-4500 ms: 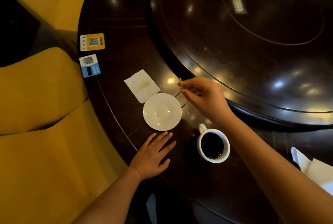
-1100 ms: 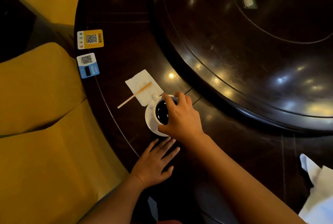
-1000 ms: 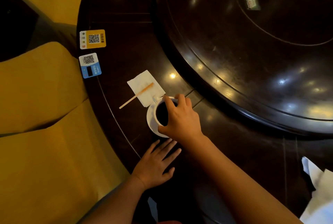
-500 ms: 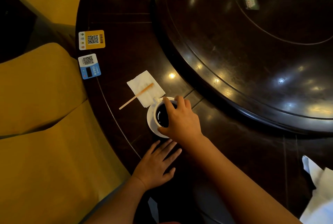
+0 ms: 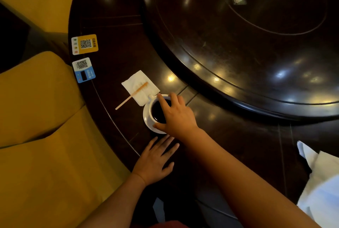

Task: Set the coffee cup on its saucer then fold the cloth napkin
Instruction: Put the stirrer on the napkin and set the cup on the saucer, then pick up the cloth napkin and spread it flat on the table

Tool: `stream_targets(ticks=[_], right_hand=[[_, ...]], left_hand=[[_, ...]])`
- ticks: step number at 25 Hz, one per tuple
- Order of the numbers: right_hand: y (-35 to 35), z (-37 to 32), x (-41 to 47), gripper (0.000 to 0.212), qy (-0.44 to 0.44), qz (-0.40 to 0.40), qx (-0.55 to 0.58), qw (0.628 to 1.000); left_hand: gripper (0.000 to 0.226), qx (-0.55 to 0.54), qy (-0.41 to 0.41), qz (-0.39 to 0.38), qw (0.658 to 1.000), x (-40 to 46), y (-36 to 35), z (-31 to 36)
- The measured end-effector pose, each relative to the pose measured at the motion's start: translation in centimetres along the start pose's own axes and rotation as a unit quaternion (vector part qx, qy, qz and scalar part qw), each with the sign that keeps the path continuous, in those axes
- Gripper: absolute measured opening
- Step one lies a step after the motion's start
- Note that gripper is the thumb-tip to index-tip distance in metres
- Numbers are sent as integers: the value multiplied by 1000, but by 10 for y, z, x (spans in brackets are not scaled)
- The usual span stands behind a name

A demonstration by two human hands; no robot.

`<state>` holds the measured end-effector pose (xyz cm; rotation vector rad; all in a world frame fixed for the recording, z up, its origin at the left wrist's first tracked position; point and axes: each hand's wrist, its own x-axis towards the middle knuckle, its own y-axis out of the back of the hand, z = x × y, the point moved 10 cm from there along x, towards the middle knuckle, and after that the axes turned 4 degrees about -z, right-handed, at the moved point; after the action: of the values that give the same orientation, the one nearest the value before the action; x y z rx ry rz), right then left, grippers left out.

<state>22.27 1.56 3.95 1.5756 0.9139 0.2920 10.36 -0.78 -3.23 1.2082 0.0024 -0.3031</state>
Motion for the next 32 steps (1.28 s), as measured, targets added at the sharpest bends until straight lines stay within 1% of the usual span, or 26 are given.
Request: stream_targets(ticks=[2,4,6,8,10,13,15,16,17,20,22,24,26,28,30,32], right_hand=[[5,3,-10,84,5,9,21,1000],[11,15,-33,72,-13,42,42,998],[7,39,-66,50,-59,61,53,995],[-11,67,-108,33,-122,39,53,990],[-36,92,-151,29,-182,4,47,982],[-63,123,-215,28,-263,-17,46,964],[-74,141,-248,29,-302,-29,40,952],[-77,151,-265,29,-324,-30,41,945],[-77,160,-280,29,-343,-24,42,938],[-63,197,-329,28,-405,36,59,912],[-48,221,-362,28,-441,101,80,888],[-43,245,-394,32,-474,144,94,863],[-49,264,-418,40,-503,141,98,847],[-62,281,-435,48,-533,114,101,832],[-76,293,-442,52,-545,97,117,824],[-86,300,-443,50,-546,98,137,821]], left_hand=[[57,9,7,-14,1000,0,1,0],[55,19,8,-17,1000,0,3,4],[55,41,18,-29,999,0,5,8],[55,75,32,-51,995,2,8,13],[58,100,59,-102,988,3,6,16],[60,157,107,-177,966,9,4,30],[57,209,134,-218,944,22,7,44],[52,228,130,-231,937,32,10,58],[46,234,112,-236,936,44,11,74],[30,227,-5,-216,950,87,10,151],[29,229,-75,-190,952,108,5,208],[35,211,-138,-174,952,121,-7,264],[49,182,-214,-169,945,126,-23,312],[61,161,-287,-176,928,127,-41,353],[65,154,-336,-182,911,126,-58,381],[64,154,-359,-188,901,127,-74,399]])
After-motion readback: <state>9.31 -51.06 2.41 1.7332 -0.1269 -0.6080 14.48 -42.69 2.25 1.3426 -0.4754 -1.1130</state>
